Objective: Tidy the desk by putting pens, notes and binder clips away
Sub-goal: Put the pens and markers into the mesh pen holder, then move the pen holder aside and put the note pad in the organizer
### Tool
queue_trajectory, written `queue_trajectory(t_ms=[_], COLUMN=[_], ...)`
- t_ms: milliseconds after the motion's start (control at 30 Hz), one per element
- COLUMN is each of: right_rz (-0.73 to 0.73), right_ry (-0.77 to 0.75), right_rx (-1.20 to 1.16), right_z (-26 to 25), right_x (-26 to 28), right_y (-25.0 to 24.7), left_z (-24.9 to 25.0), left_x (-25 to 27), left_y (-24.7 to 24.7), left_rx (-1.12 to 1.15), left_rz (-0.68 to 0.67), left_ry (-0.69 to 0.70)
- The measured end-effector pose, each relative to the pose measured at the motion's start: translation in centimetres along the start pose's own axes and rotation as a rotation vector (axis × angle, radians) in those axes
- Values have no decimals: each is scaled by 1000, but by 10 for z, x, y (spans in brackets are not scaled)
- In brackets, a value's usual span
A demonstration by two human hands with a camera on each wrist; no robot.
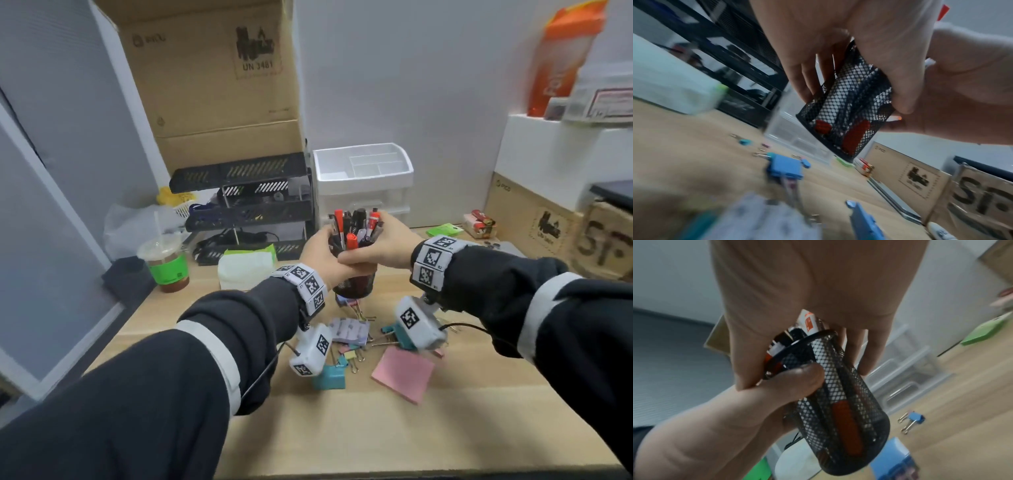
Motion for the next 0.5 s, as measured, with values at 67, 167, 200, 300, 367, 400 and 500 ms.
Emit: queue_trajectory(t_ms=[67,167,200,300,367,400,500], right_rz=[32,79,108,215,239,249,262], right_ry=[32,99,132,325,426,465,517], right_rx=[62,199,248,444,509,508,506], right_z=[15,36,48,97,124,137,165], right_x=[0,1,0,0,1,-1,-18], right_y=[-28,-74,-92,-137,-153,-156,-160], left_z=[12,26,26,16,7,1,-11], left_x=[-11,-33,-44,-73,-88,-95,-119], left_y=[32,73,87,108,114,116,113], left_rx=[29,-83,-168,-372,-437,-462,-487], left_rz=[-65,-105,-107,-65,-69,-72,-56], left_ry=[6,31,17,-41,-56,-69,-151])
Point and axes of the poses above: each hand's wrist, its own x-axis away from the middle knuckle, its own y-axis out of the palm, z = x × y, the point moved 8 cm from there along -x, towards the middle knuckle, and after that the axes turned 12 degrees about -y, right-handed, at the moved point
